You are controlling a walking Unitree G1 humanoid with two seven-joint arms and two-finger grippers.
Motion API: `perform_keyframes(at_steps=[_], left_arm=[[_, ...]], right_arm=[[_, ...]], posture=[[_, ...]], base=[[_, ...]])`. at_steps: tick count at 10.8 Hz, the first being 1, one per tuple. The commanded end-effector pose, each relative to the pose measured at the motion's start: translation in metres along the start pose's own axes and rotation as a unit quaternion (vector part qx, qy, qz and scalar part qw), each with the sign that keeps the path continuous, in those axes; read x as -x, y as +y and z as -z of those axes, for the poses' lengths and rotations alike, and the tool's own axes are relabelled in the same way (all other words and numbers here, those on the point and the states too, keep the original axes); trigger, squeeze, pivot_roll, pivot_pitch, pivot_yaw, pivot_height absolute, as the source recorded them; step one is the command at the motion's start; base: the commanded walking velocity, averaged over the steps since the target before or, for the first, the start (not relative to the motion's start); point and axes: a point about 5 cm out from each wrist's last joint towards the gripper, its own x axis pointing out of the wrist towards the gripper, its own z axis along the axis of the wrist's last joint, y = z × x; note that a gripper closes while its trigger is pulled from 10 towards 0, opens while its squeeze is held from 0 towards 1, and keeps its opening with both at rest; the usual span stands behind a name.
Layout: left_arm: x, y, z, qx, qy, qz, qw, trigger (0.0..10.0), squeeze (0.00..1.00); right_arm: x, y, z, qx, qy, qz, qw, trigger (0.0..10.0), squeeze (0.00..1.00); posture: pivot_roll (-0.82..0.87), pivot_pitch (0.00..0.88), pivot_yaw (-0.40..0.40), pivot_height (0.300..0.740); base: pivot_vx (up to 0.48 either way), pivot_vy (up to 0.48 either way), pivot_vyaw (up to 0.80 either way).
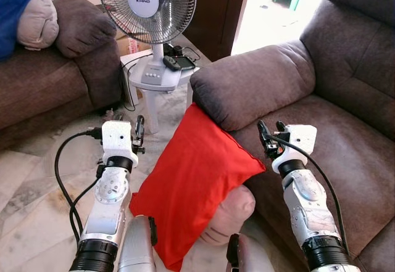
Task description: Move the pillow to the sofa from floor
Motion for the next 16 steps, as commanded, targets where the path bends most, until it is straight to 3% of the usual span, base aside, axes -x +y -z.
perform_keyframes(at_steps=[1,2,13,14,15,16], left_arm=[[-0.002,-0.001,-0.001,-0.004,0.003,0.005,1.000,10.0,0.00],[-0.002,0.000,-0.001,-0.007,0.004,0.006,1.000,10.0,0.00],[-0.004,0.004,-0.003,-0.015,0.004,0.004,1.000,10.0,0.00],[-0.004,0.003,-0.001,-0.017,0.008,0.011,1.000,10.0,0.00],[-0.004,0.000,-0.001,-0.012,0.006,0.017,1.000,10.0,0.00],[-0.004,0.000,-0.001,-0.011,0.008,0.021,1.000,10.0,0.00]], right_arm=[[0.000,0.002,0.001,0.003,0.003,-0.006,1.000,10.0,0.00],[0.001,-0.001,0.001,-0.025,0.000,0.007,1.000,10.0,0.00],[-0.003,0.003,0.004,-0.018,0.007,0.007,1.000,10.0,0.00],[-0.002,0.002,0.008,-0.011,0.020,0.011,1.000,10.0,0.00],[-0.001,-0.002,0.019,0.000,0.063,0.030,0.998,10.0,0.00],[0.002,-0.008,0.037,-0.023,0.127,0.059,0.990,10.0,0.00]], posture=[[0.06,0.052,-0.083,0.593],[0.07,0.051,-0.083,0.593],[0.08,0.039,-0.080,0.593],[0.08,0.040,-0.079,0.593],[0.08,0.043,-0.077,0.593],[0.08,0.046,-0.077,0.593]], base=[[0.000,0.000,0.80],[0.000,0.000,0.00],[0.305,0.000,0.00],[0.000,0.000,0.00],[0.000,0.000,0.00],[0.000,0.000,0.00]])
